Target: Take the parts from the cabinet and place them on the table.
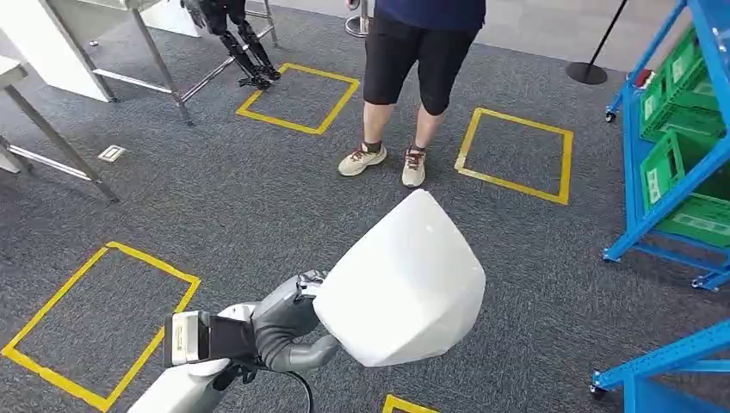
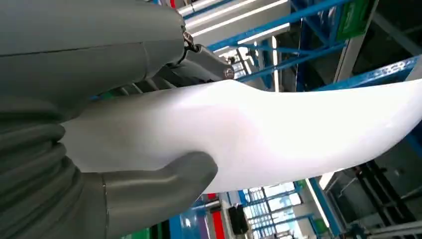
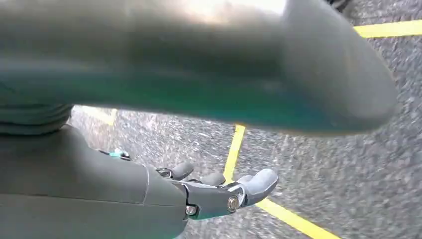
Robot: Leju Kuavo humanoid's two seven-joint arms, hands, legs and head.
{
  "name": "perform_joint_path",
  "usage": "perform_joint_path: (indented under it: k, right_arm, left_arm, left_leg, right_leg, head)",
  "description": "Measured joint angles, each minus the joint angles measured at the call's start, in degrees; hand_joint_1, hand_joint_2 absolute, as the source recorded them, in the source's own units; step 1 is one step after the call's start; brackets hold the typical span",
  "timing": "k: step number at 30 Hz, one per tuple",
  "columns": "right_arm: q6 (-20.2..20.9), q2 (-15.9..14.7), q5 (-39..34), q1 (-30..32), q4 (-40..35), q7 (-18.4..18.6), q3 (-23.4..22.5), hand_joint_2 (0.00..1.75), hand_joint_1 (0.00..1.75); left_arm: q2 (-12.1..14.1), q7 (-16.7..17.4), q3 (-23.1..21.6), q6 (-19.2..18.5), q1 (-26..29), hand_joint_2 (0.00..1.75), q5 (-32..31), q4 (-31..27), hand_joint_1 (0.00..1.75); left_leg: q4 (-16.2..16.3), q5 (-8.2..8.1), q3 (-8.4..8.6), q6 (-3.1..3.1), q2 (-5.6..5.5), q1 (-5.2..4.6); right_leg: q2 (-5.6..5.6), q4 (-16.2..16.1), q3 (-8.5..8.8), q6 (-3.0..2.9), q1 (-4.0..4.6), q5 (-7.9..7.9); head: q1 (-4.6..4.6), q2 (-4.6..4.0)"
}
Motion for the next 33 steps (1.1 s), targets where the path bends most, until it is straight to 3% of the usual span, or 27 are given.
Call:
perform_joint_path:
  k: [4,5,6,7,8,9,10,11,12,13,14,15,16,19,20,21,22,23,24,25,26,27,29,30,31,32,33]
  right_arm:
    - [0.2,0.09,0.46,-0.46,0.0,0.41,0.0,0.0,0.0]
    - [0.31,0.11,0.57,-0.59,0.0,0.39,0.0,0.0,0.0]
    - [0.44,0.2,0.77,-0.78,0.0,0.37,0.0,0.0,0.0]
    - [0.52,0.26,0.9,-0.74,0.0,0.39,0.0,0.0,0.0]
    - [0.5,0.26,0.96,-0.57,0.0,0.42,0.0,0.0,0.0]
    - [0.5,0.26,1.03,-0.28,0.0,0.5,0.0,0.0,0.0]
    - [0.52,0.28,1.05,-0.07,0.0,0.52,0.0,0.0,0.0]
    - [0.61,0.33,1.11,0.03,0.0,0.5,0.0,0.0,0.0]
    - [0.72,0.39,1.18,0.04,0.0,0.33,0.0,0.0,0.0]
    - [0.83,0.39,1.22,-0.02,0.0,0.17,0.0,0.0,0.0]
    - [0.92,0.39,1.33,-0.02,0.0,-0.07,0.0,0.0,0.0]
    - [0.98,0.39,1.4,-0.02,0.0,-0.15,0.0,0.0,0.0]
    - [1.11,0.44,1.49,0.0,0.0,-0.22,0.0,0.0,0.0]
    - [1.18,0.46,1.57,-0.15,0.0,-0.22,0.02,0.0,0.0]
    - [1.18,0.48,1.57,-0.24,0.0,-0.26,0.02,0.0,0.0]
    - [1.18,0.52,1.57,-0.37,0.0,-0.31,0.02,0.0,0.0]
    - [1.18,0.52,1.55,-0.31,0.0,-0.39,0.02,0.0,0.0]
    - [1.16,0.52,1.55,-0.1,0.0,-0.37,0.02,0.0,0.0]
    - [1.11,0.55,1.55,0.14,0.0,-0.37,0.02,0.0,0.0]
    - [1.09,0.55,1.55,0.24,0.0,-0.37,0.02,0.0,0.0]
    - [1.05,0.55,1.55,0.22,0.0,-0.37,0.02,0.0,0.0]
    - [1.03,0.55,1.55,0.11,0.0,-0.37,0.02,0.0,0.0]
    - [1.03,0.66,1.55,-0.06,0.0,-0.37,0.02,0.0,0.0]
    - [1.03,0.74,1.55,-0.09,0.0,-0.39,0.02,0.0,0.0]
    - [1.03,0.74,1.55,-0.08,0.0,-0.39,0.02,0.0,0.0]
    - [1.03,0.79,1.55,-0.09,0.0,-0.39,0.02,0.0,0.0]
    - [1.05,0.79,1.57,-0.16,0.0,-0.39,0.02,0.0,0.0]
  left_arm:
    - [-0.31,0.74,-0.09,-0.33,-0.11,1.75,0.0,0.0,1.75]
    - [-0.31,0.83,-0.11,-0.55,-0.19,1.75,0.0,-0.04,1.75]
    - [-0.33,0.79,-0.11,-0.66,-0.4,1.75,0.02,-0.07,1.75]
    - [-0.42,0.9,-0.13,-0.77,-0.57,1.75,0.07,0.0,1.75]
    - [-0.53,0.94,-0.17,-1.03,-0.58,1.75,0.07,0.11,1.75]
    - [-0.5,0.94,-0.17,-1.09,-0.57,1.75,0.07,0.24,1.75]
    - [-0.44,0.98,-0.2,-1.22,-0.5,1.75,0.02,0.39,1.75]
    - [-0.37,0.98,-0.22,-1.27,-0.47,1.75,0.02,0.55,1.75]
    - [-0.31,1.03,-0.22,-1.36,-0.47,1.75,0.0,0.66,1.75]
    - [-0.29,1.03,-0.22,-1.53,-0.49,1.75,-0.02,0.7,1.75]
    - [-0.29,1.03,-0.22,-1.75,-0.53,1.75,-0.04,0.7,1.75]
    - [-0.29,1.03,-0.26,-1.86,-0.56,1.75,-0.04,0.7,1.75]
    - [-0.29,1.16,-0.31,-2.03,-0.65,1.75,-0.07,0.72,1.75]
    - [-0.11,1.33,-0.52,-2.36,-0.64,1.75,-0.2,0.77,1.75]
    - [0.0,1.38,-0.59,-2.4,-0.72,1.75,-0.2,0.74,1.75]
    - [0.11,1.38,-0.66,-2.49,-0.78,1.75,-0.22,0.74,1.75]
    - [0.17,1.49,-0.74,-2.67,-1.14,1.75,-0.28,0.79,1.75]
    - [0.17,1.51,-0.83,-2.75,-1.37,1.75,-0.31,0.81,1.75]
    - [0.17,1.55,-0.9,-2.82,-1.49,1.75,-0.35,0.85,1.75]
    - [0.24,1.68,-0.98,-2.89,-1.49,1.75,-0.42,0.94,1.75]
    - [0.33,1.88,-1.09,-2.93,-1.49,1.75,-0.57,1.09,1.75]
    - [0.39,2.01,-1.2,-2.91,-1.52,1.75,-0.61,1.25,1.75]
    - [0.39,2.21,-1.38,-2.93,-1.84,1.75,-0.59,1.27,1.75]
    - [0.39,2.51,-1.46,-2.93,-2.1,1.75,-0.55,1.27,1.75]
    - [0.33,2.73,-1.55,-2.91,-2.37,1.75,-0.48,1.27,1.75]
    - [0.3,2.91,-1.55,-2.91,-2.43,1.75,-0.35,1.22,1.75]
    - [0.3,3.02,-1.57,-2.93,-2.43,1.75,-0.22,1.25,1.75]
  left_leg:
    - [-0.09,0.88,-0.42,1.35,-3.01,-0.31]
    - [-0.5,1.3,-0.04,1.91,-3.68,0.2]
    - [-0.57,1.44,-0.16,2.1,-4.25,0.35]
    - [-0.57,1.62,-0.31,2.37,-4.8,0.43]
    - [-0.57,1.69,-0.46,2.49,-5.51,0.44]
    - [-0.55,1.74,-0.64,2.55,-6.46,0.43]
    - [-0.49,1.81,-0.79,2.56,-7.35,0.39]
    - [-0.43,1.89,-0.87,2.46,-8.27,0.4]
    - [-0.37,1.99,-0.86,2.31,-9.18,0.42]
    - [-0.31,2.04,-0.82,2.2,-10.0,0.45]
    - [-0.28,2.11,-0.8,2.04,-10.75,0.5]
    - [-0.26,2.22,-0.91,1.81,-11.4,0.61]
    - [-0.1,2.33,-1.26,1.25,-12.14,0.34]
    - [-1.01,3.11,-1.73,-0.14,-14.15,0.9]
    - [-1.01,3.23,-2.08,-0.66,-14.71,0.78]
    - [0.07,2.37,-2.34,-0.51,-11.02,0.6]
    - [3.0,-0.05,-3.73,-0.61,-7.58,0.42]
    - [7.26,-2.59,-5.68,-0.8,-6.23,0.47]
    - [12.3,-4.97,-7.91,-0.95,-5.76,0.51]
    - [16.12,-6.3,-9.54,-1.07,-5.69,0.51]
    - [17.54,-6.31,-10.02,-1.16,-5.66,0.51]
    - [15.88,-4.9,-8.91,-1.21,-5.51,0.52]
    - [6.7,-0.55,-3.6,-1.06,-3.97,0.51]
    - [1.7,1.04,-0.69,-0.76,-1.27,0.39]
    - [0.26,0.34,-0.13,-0.03,0.32,-0.06]
    - [0.19,0.71,-0.26,0.75,-0.91,0.1]
    - [0.27,0.73,-0.48,1.01,-1.54,-0.02]
  right_leg:
    - [-2.43,-0.02,0.53,1.22,0.05,-0.13]
    - [-2.27,0.09,0.56,1.7,-0.08,-0.52]
    - [1.43,1.59,0.21,2.11,-0.42,-1.72]
    - [4.14,4.86,-1.26,2.3,-0.57,-3.85]
    - [5.59,9.4,-3.41,2.49,-0.67,-6.13]
    - [6.14,14.25,-5.83,2.62,-0.68,-8.11]
    - [6.26,17.68,-7.69,2.65,-0.66,-9.03]
    - [6.29,18.12,-8.17,2.62,-0.7,-8.28]
    - [6.38,15.68,-7.13,2.55,-0.77,-6.18]
    - [6.7,11.24,-5.08,2.45,-0.88,-3.52]
    - [7.8,5.79,-2.44,2.32,-1.01,-0.91]
    - [11.24,0.94,-0.3,2.3,-1.36,0.19]
    - [12.55,-0.12,-0.01,2.46,-1.27,-0.42]
    - [10.45,-0.06,-0.06,1.5,-0.76,-0.15]
    - [9.57,-0.65,0.08,0.89,-1.2,0.26]
    - [8.58,-0.99,0.23,0.49,-1.15,0.49]
    - [7.76,-1.05,0.23,-0.05,-0.96,0.47]
    - [6.82,-1.02,0.19,-0.14,-0.81,0.41]
    - [5.72,-1.0,0.17,-0.23,-0.69,0.35]
    - [4.71,-0.95,0.12,-0.27,-0.65,0.32]
    - [3.82,-0.89,0.09,-0.28,-0.64,0.31]
    - [2.92,-0.81,0.1,-0.26,-0.64,0.27]
    - [1.39,-0.49,0.2,0.04,-0.65,-0.07]
    - [0.65,-0.17,0.32,0.31,-0.51,-0.33]
    - [0.15,0.2,0.24,0.71,-0.03,-0.72]
    - [-0.45,0.22,0.31,0.91,0.02,-0.8]
    - [-1.01,0.18,0.44,1.19,0.05,-0.76]
  head:
    - [0.15,0.0]
    - [0.09,0.0]
    - [0.33,0.0]
    - [0.55,0.0]
    - [0.81,0.0]
    - [0.85,0.0]
    - [0.9,0.0]
    - [0.92,0.0]
    - [0.98,0.0]
    - [1.01,0.0]
    - [1.01,0.0]
    - [1.09,0.0]
    - [1.03,0.0]
    - [1.07,0.0]
    - [1.05,0.0]
    - [1.01,0.0]
    - [0.46,0.0]
    - [0.28,0.0]
    - [0.24,0.0]
    - [0.22,0.0]
    - [0.2,0.0]
    - [0.17,0.0]
    - [0.11,0.0]
    - [0.07,0.0]
    - [-0.06,0.0]
    - [0.18,0.0]
    - [0.24,0.0]
